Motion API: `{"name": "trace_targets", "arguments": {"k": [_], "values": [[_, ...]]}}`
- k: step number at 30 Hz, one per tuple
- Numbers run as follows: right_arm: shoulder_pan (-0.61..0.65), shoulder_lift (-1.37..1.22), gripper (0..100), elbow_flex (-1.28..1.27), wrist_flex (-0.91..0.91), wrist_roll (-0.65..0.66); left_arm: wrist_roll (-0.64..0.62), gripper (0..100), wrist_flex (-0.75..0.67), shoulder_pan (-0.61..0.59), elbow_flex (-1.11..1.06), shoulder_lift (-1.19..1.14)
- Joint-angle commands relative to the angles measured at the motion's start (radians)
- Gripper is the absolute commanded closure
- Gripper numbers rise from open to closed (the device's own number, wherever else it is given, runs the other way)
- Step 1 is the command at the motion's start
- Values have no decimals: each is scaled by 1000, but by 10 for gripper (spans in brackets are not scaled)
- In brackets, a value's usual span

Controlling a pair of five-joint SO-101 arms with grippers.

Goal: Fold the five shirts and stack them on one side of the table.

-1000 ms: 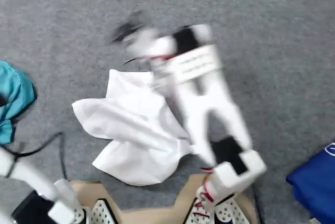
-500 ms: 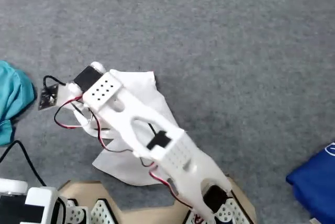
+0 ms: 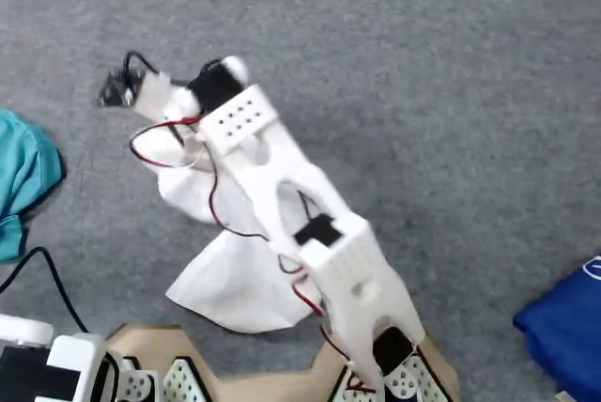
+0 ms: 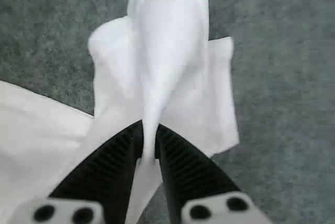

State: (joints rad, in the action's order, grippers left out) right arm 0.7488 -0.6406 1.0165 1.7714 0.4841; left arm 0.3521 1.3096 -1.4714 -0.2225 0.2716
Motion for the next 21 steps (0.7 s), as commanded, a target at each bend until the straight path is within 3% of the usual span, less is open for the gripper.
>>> {"name": "trace_targets", "arguments": {"k": [1,7,12,17,21], "values": [[-65,266,993,-16,15,-9,6,655,80,57,3,10],[-317,518,993,-318,11,6,6,655,203,175,3,12],[-595,618,993,-618,-31,163,5,655,288,313,3,12],[-881,636,993,-947,-276,336,0,655,370,488,3,12],[-1012,634,988,-1161,-433,477,0,655,388,615,3,12]]}}
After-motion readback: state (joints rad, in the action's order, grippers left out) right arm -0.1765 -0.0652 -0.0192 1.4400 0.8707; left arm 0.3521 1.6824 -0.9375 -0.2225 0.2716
